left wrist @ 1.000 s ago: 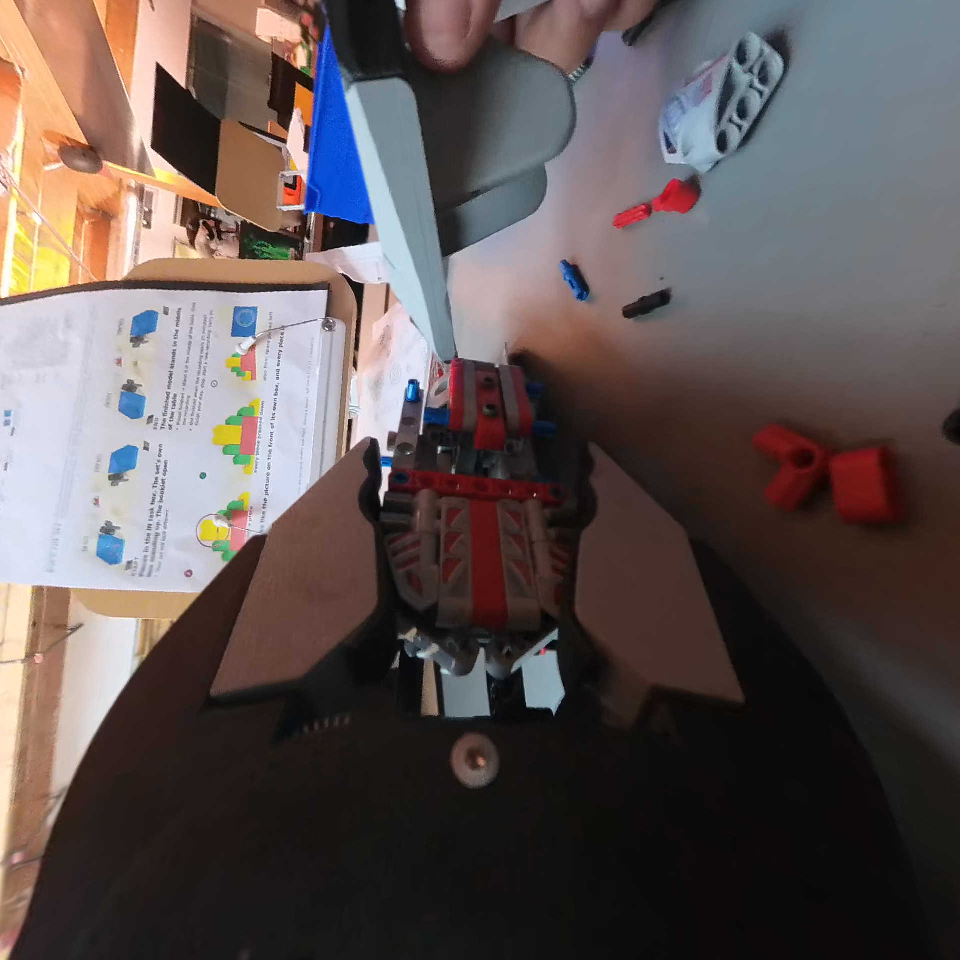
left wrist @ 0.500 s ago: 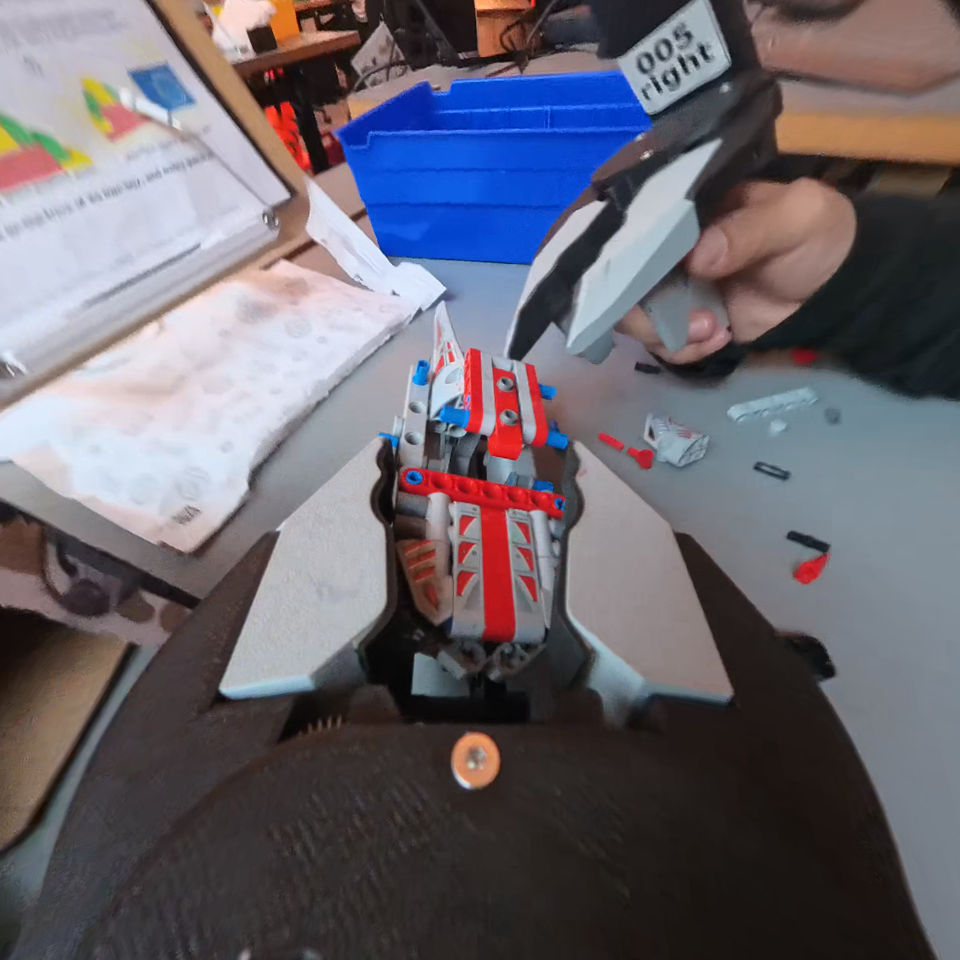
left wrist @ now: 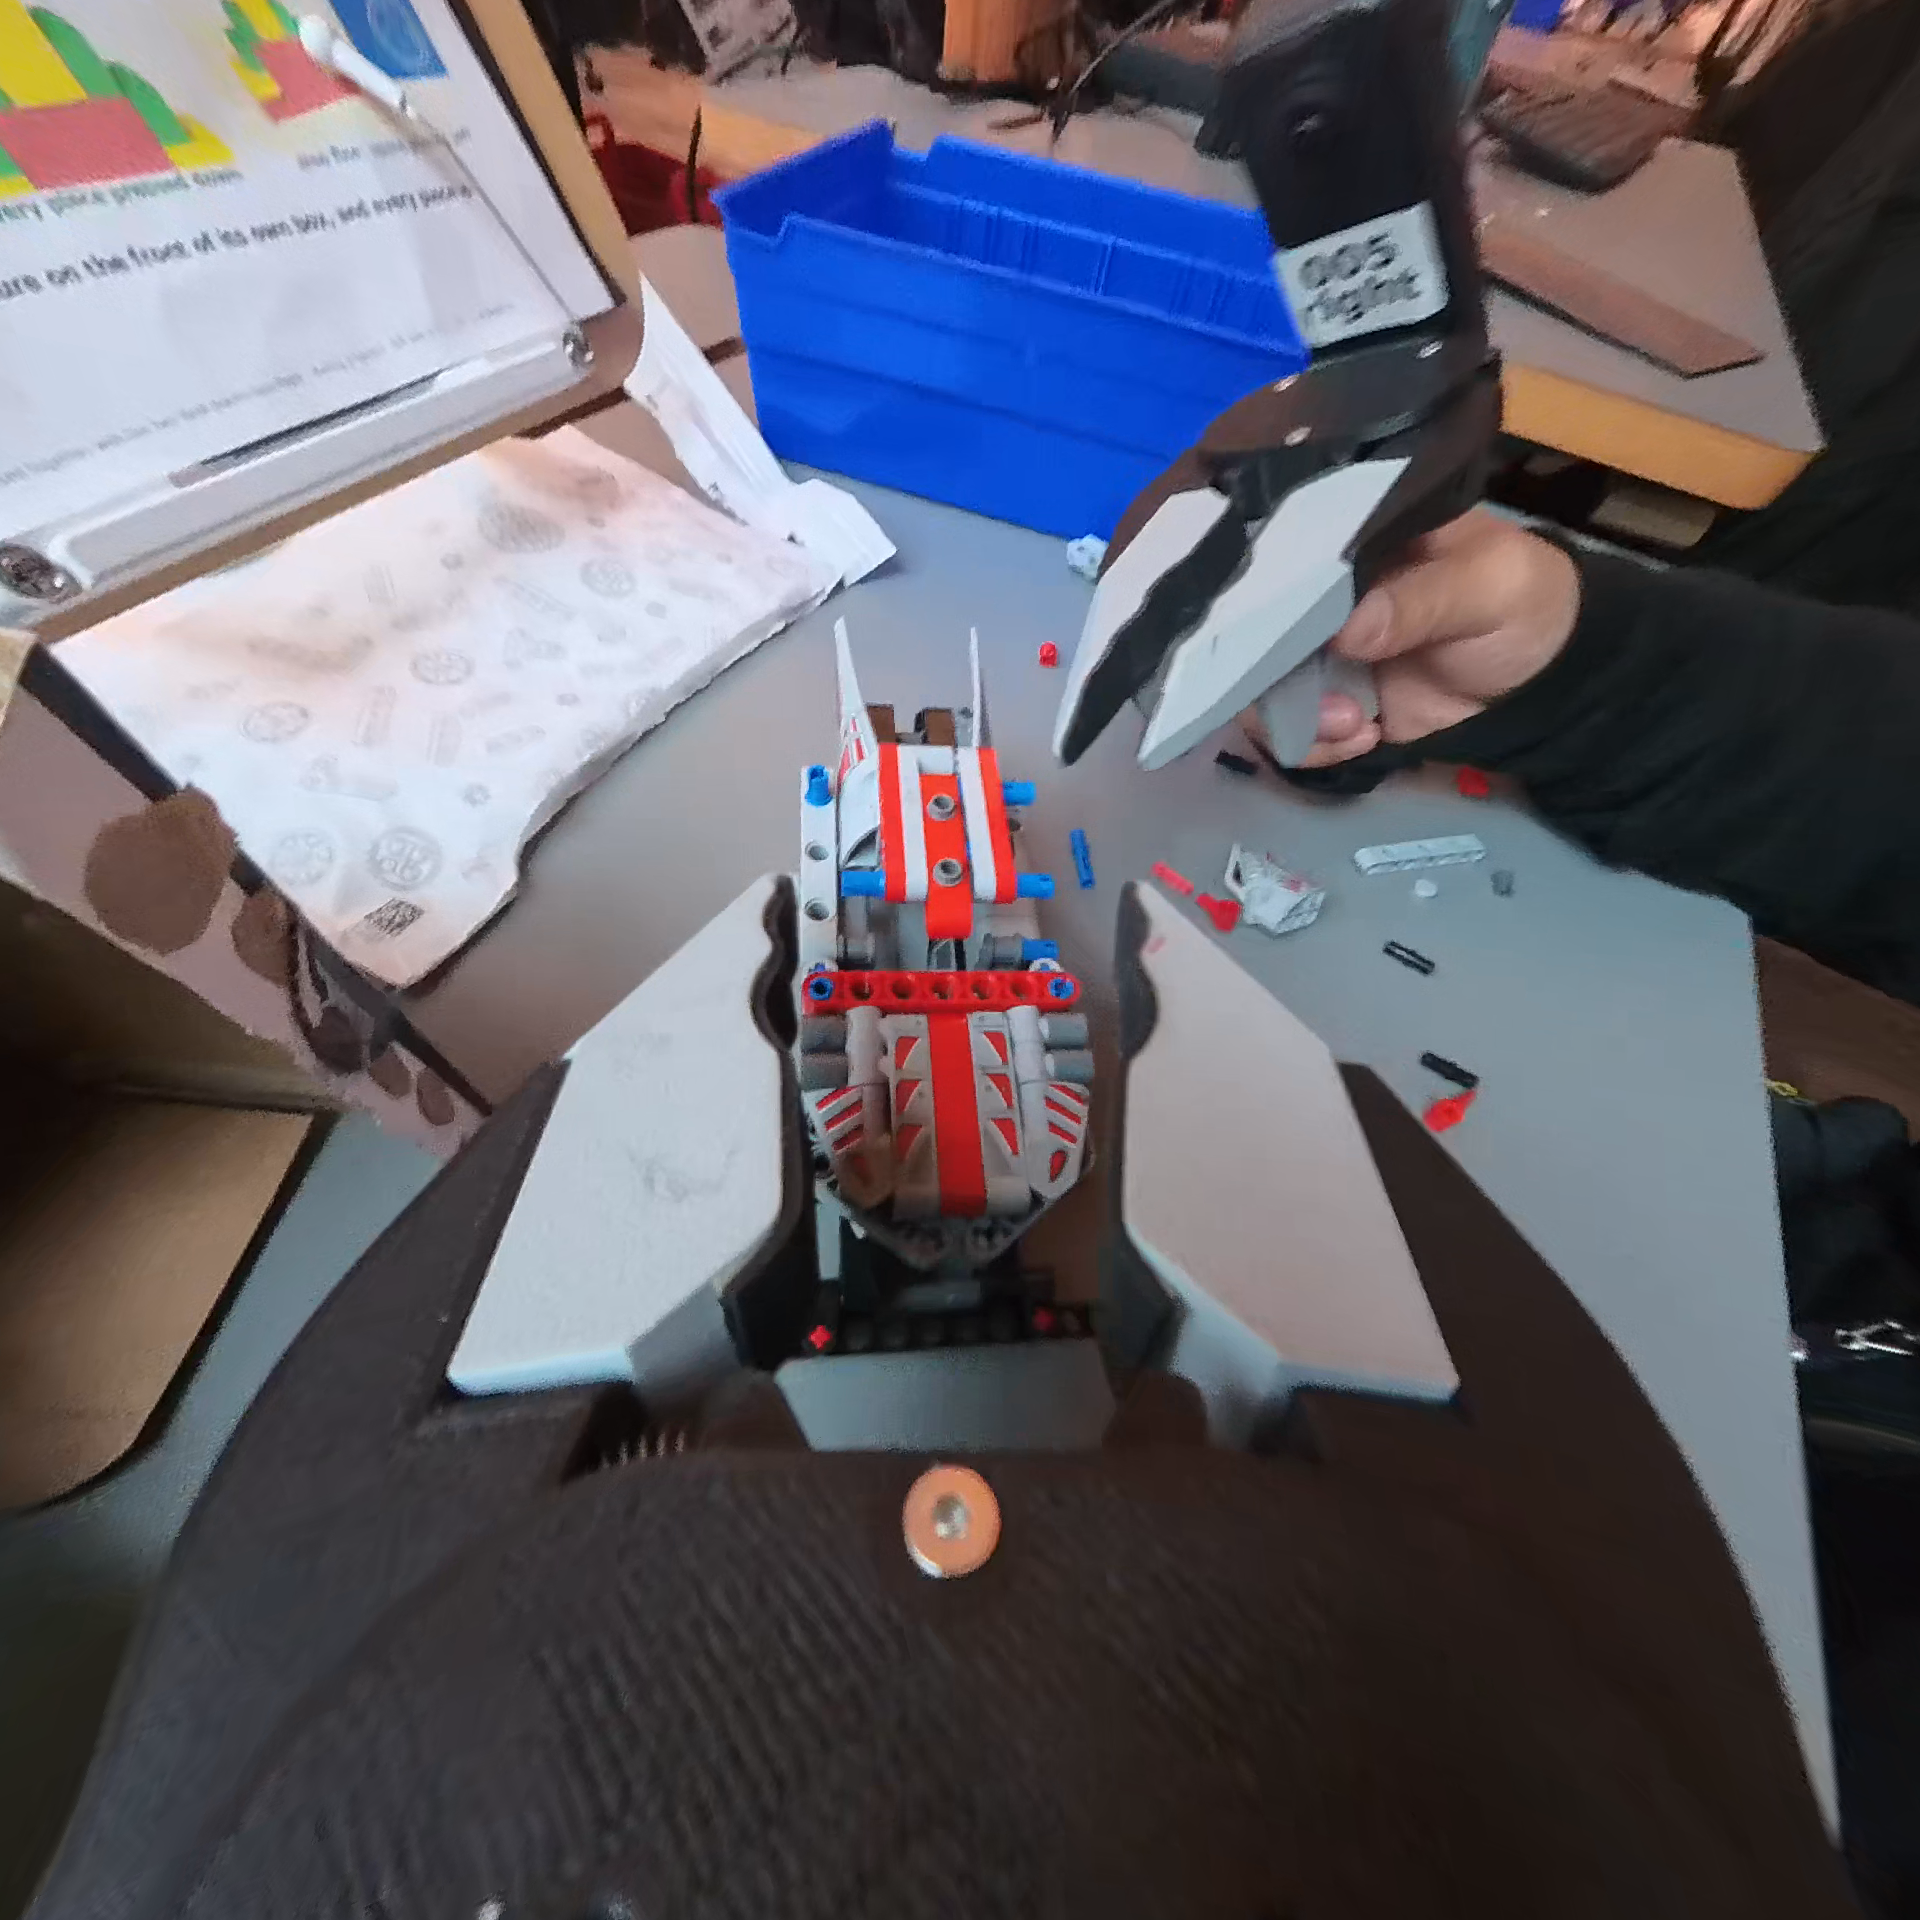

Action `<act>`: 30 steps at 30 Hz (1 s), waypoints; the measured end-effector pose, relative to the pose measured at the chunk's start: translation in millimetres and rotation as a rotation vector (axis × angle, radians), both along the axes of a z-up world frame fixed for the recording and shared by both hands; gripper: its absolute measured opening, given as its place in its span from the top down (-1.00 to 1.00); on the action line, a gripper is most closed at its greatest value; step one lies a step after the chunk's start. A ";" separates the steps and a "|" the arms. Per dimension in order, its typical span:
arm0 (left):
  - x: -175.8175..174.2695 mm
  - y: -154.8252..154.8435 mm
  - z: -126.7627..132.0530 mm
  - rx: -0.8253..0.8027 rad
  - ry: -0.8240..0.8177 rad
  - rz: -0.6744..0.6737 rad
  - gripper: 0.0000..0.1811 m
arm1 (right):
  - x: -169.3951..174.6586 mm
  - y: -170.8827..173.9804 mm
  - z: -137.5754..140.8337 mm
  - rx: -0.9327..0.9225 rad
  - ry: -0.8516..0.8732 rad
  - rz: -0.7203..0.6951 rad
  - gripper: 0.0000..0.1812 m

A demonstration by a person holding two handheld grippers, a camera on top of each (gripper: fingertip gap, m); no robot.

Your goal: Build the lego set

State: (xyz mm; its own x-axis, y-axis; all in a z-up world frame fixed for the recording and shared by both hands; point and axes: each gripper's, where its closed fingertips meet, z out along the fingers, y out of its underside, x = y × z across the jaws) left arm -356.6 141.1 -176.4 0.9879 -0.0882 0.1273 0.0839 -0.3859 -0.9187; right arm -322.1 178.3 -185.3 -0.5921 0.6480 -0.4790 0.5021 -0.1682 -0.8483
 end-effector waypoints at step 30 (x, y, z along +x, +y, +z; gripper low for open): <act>4.1 -0.7 -11.0 -0.113 0.068 -0.049 0.17 | -25.4 -18.9 3.6 1.389 0.669 -0.257 0.77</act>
